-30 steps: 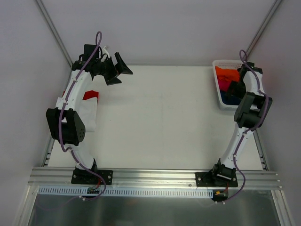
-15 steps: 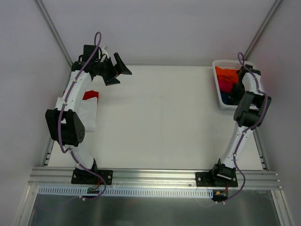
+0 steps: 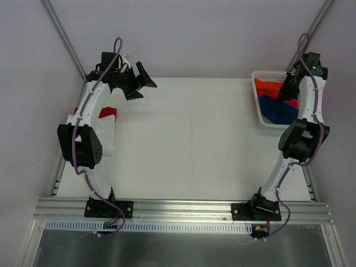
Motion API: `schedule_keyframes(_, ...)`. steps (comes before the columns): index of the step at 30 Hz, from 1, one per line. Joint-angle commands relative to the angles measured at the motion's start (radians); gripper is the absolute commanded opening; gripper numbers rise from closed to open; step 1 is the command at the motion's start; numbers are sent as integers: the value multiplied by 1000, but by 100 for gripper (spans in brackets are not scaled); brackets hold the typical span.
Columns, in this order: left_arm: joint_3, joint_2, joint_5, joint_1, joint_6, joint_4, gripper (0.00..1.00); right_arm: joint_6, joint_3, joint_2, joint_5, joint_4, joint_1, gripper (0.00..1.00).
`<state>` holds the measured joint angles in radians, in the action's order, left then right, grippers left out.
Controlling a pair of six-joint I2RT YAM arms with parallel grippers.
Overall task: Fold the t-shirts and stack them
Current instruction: Grab the tshirt from the pile, then move the tshirt to the center of the board
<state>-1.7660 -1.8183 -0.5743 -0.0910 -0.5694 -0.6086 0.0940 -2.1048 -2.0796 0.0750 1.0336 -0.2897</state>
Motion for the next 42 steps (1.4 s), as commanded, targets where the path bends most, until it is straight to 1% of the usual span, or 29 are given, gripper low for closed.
schedule_keyframes(1,-53,-27,-25,-4,-4,12,99,-56,-153,156,173,60,17,0)
schedule_keyframes(3,-53,-39,-29,-4,-3,12,99,-62,-185,150,193,83,18,0)
schedule_keyframes(7,-44,-44,-29,-6,3,20,99,-56,-143,164,226,91,24,0)
schedule_keyframes(10,-39,-38,-15,-6,17,23,99,-45,-147,199,294,76,52,0)
schedule_keyframes(11,-39,-39,-13,-6,17,24,99,-43,-146,217,375,60,61,0)
schedule_keyframes(13,-47,-55,-15,-6,11,26,99,-74,-146,223,477,13,76,0)
schedule_keyframes(14,-52,-62,-19,-6,5,30,99,-86,-147,220,561,-6,87,0)
schedule_keyframes(16,-70,-81,-29,-13,-1,35,99,-92,-185,214,606,-23,109,0)
schedule_keyframes(17,-76,-84,-30,-16,0,36,99,-100,-196,211,661,-30,131,0)
schedule_keyframes(18,-84,-87,-29,-22,0,40,99,-129,-198,214,692,-49,139,0)
schedule_keyframes(19,-98,-94,-29,-30,2,41,99,-176,-184,217,735,-102,149,0)
schedule_keyframes(20,-107,-101,-30,-33,2,41,99,-204,-175,222,806,-134,165,0)
schedule_keyframes(22,-125,-121,-42,-41,-9,44,99,-281,-172,227,902,-203,191,0)
schedule_keyframes(24,-136,-131,-47,-47,-14,44,99,-327,-169,233,959,-250,211,0)
schedule_keyframes(26,-147,-141,-41,-58,-17,46,99,-449,-140,254,1043,-378,236,0)
schedule_keyframes(27,-154,-144,-38,-62,-15,47,99,-502,-130,272,1068,-491,244,0)
schedule_keyframes(28,-156,-148,-38,-68,-15,47,99,-589,-129,279,1104,-536,257,0)
schedule_keyframes(29,-161,-150,-38,-73,-18,49,99,-635,-141,280,1121,-579,262,0)
schedule_keyframes(31,-167,-159,-38,-81,-23,47,99,-750,-150,289,1184,-743,277,0)
schedule_keyframes(32,-168,-161,-38,-84,-26,50,99,-904,-143,291,1207,-824,285,0)
schedule_keyframes(33,-171,-164,-38,-87,-26,50,99,-997,-130,294,1227,-1018,288,0)
schedule_keyframes(34,-173,-165,-35,-90,-27,52,99,-1084,-115,309,1247,-1122,305,0)
schedule_keyframes(35,-173,-165,-33,-95,-27,52,99,-1205,-92,317,1255,-1253,314,0)
schedule_keyframes(38,-174,-174,-32,-104,-32,55,99,-1228,-28,366,1275,-1285,333,0)
schedule_keyframes(41,-179,-183,-35,-113,-37,56,99,-1325,18,395,1289,-1423,353,0)
schedule_keyframes(42,-182,-185,-35,-115,-35,56,99,-1303,50,400,1290,-1399,360,0)
